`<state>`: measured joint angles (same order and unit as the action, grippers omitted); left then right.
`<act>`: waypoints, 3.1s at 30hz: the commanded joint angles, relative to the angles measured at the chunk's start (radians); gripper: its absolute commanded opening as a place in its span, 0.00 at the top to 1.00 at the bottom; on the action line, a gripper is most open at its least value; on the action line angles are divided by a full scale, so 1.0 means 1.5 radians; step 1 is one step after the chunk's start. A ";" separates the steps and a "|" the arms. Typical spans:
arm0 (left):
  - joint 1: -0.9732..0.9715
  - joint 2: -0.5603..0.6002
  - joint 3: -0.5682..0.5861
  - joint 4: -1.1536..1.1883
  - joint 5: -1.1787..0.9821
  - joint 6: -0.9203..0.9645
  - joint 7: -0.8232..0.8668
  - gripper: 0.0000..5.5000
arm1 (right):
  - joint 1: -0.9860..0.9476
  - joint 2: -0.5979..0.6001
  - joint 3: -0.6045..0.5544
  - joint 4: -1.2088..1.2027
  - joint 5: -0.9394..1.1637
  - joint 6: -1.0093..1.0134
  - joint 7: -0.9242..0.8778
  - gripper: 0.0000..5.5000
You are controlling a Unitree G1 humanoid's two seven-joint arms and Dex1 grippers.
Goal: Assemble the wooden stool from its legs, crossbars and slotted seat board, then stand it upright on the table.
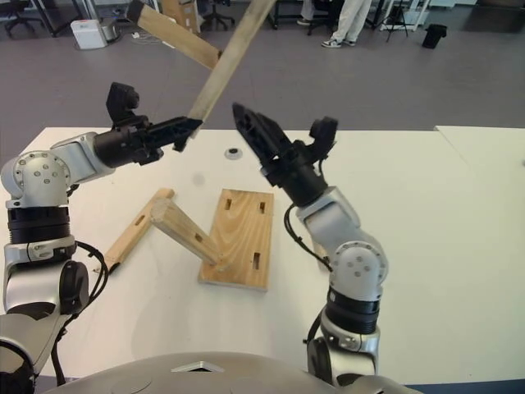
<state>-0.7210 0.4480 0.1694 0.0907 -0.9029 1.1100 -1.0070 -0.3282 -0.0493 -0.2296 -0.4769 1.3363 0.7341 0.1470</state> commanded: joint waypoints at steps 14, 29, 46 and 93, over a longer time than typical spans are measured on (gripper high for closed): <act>0.059 0.054 -0.083 -0.079 -0.022 0.021 -0.093 0.63 | -0.050 -0.156 -0.018 0.113 0.256 -0.016 -0.093 0.02; 0.066 0.085 -0.142 -0.088 -0.007 0.019 -0.112 0.63 | -0.016 -0.160 -0.013 0.123 0.288 -0.009 -0.059 0.36; 0.065 0.033 -0.120 -0.045 0.028 -0.047 -0.045 0.63 | -0.108 -0.253 -0.042 0.143 0.213 0.009 0.001 0.61; 0.367 -0.071 -0.081 0.002 0.249 -0.335 0.199 0.39 | 0.166 -0.402 -0.032 0.047 -0.215 -0.120 0.584 0.61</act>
<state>-0.1653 0.3370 0.0526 0.1042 -0.5382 0.6011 -0.7089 -0.0993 -0.6426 -0.2859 -0.4058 1.0293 0.5747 0.9808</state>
